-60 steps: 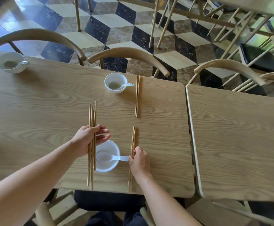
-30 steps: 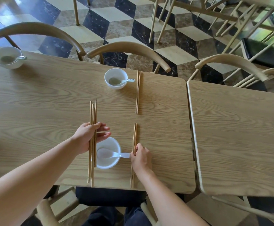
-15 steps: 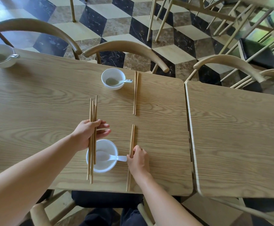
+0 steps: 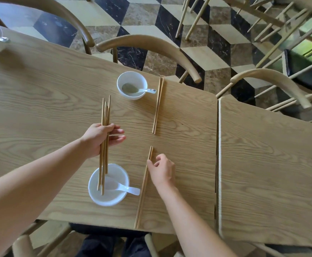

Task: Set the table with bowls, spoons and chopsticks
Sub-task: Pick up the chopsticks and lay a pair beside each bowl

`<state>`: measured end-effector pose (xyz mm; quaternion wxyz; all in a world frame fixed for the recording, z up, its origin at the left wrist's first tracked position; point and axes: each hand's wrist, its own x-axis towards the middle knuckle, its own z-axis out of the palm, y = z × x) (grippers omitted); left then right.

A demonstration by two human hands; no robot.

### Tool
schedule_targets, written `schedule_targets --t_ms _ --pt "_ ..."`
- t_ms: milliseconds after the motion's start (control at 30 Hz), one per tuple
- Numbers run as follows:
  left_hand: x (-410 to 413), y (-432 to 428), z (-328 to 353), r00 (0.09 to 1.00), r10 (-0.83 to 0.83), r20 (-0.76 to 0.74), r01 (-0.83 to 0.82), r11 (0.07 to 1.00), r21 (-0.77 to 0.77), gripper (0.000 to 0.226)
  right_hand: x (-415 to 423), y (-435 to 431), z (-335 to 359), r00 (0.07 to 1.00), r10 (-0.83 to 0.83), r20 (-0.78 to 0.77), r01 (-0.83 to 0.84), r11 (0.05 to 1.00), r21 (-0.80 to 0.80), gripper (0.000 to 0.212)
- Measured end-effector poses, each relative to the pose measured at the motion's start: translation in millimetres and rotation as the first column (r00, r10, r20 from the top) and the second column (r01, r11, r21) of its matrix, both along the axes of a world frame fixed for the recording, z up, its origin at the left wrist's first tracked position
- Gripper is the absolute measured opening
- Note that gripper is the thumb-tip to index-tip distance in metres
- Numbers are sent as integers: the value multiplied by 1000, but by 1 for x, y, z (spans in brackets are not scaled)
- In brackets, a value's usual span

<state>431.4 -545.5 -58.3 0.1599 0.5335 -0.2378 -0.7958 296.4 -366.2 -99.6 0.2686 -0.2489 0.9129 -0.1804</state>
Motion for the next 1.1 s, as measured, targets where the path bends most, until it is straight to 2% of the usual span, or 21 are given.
schedule_targets --t_ms 133,567,1100 --pt "1 -3 -6 1000 8 13 -9 1000 6 20 1 -11 -6 1000 -12 5 12 998 55 27" --pt "12 -7 -10 1000 22 14 -22 1000 15 20 4 -10 -8 999 8 -50 -6 999 38 18" --pt "23 -3 -14 999 27 39 -27 1000 16 20 7 -14 -8 998 40 -49 -38 998 47 14"
